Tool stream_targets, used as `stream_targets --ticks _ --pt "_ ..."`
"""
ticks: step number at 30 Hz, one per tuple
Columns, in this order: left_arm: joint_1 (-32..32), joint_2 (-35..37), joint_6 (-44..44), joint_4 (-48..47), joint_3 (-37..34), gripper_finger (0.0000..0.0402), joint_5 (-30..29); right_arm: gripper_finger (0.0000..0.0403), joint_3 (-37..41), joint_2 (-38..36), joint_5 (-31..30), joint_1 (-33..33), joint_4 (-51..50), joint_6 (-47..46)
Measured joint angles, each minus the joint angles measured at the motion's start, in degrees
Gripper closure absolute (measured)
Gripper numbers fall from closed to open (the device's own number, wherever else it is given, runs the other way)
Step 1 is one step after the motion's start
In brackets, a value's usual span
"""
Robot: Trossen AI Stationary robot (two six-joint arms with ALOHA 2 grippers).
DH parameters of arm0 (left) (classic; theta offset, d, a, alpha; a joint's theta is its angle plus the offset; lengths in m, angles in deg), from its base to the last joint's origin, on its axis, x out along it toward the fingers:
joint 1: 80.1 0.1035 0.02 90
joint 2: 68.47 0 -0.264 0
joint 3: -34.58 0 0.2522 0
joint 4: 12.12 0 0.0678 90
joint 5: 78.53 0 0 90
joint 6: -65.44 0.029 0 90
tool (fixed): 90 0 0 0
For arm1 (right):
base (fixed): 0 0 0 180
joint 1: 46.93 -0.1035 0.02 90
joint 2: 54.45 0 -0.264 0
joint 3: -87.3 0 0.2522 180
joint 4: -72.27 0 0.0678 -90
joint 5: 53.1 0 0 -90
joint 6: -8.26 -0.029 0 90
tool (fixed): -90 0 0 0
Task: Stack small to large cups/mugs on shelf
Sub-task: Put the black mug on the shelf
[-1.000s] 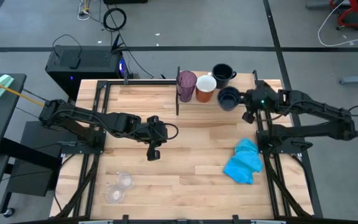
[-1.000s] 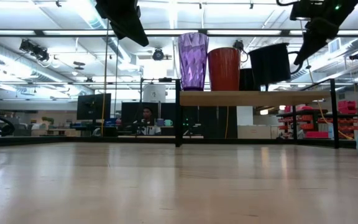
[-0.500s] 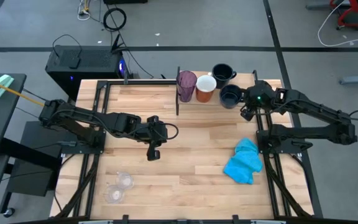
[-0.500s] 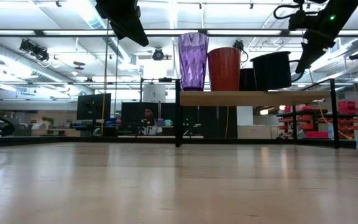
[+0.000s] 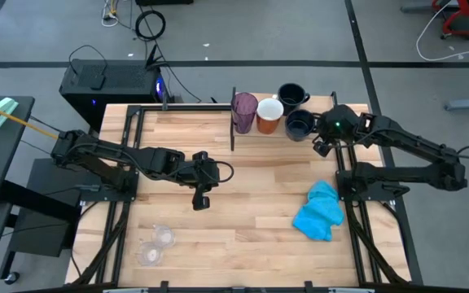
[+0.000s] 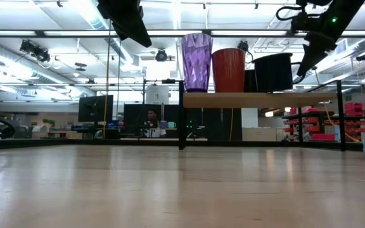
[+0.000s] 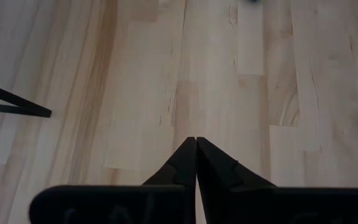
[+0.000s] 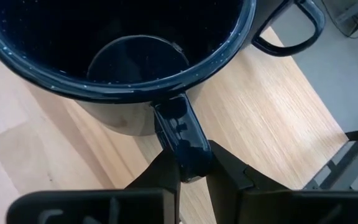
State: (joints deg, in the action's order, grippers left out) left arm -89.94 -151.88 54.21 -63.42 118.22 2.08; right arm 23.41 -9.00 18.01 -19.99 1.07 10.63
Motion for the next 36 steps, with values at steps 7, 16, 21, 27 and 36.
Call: stream_targets --ticks 7,16,21,27,36 --pt "0.0 0.0 0.0 0.0 0.0 0.0384 0.0 0.0345 0.0 0.1 6.0 4.6 1.0 2.5" --pt "0.0 0.0 0.0 0.0 0.0 0.0385 0.0 0.0346 0.1 0.1 11.9 10.2 1.3 4.5" --pt "0.0 0.0 0.0 0.0 0.0 0.0389 0.0 0.0346 0.1 1.2 15.7 13.3 1.7 5.2" --pt "0.0 0.0 0.0 0.0 0.0 0.0381 0.0 0.0346 0.1 2.9 17.7 15.2 1.9 5.8" --pt "0.0 0.0 0.0 0.0 0.0 0.0391 0.0 0.0346 0.1 3.3 19.2 15.5 2.8 6.2"
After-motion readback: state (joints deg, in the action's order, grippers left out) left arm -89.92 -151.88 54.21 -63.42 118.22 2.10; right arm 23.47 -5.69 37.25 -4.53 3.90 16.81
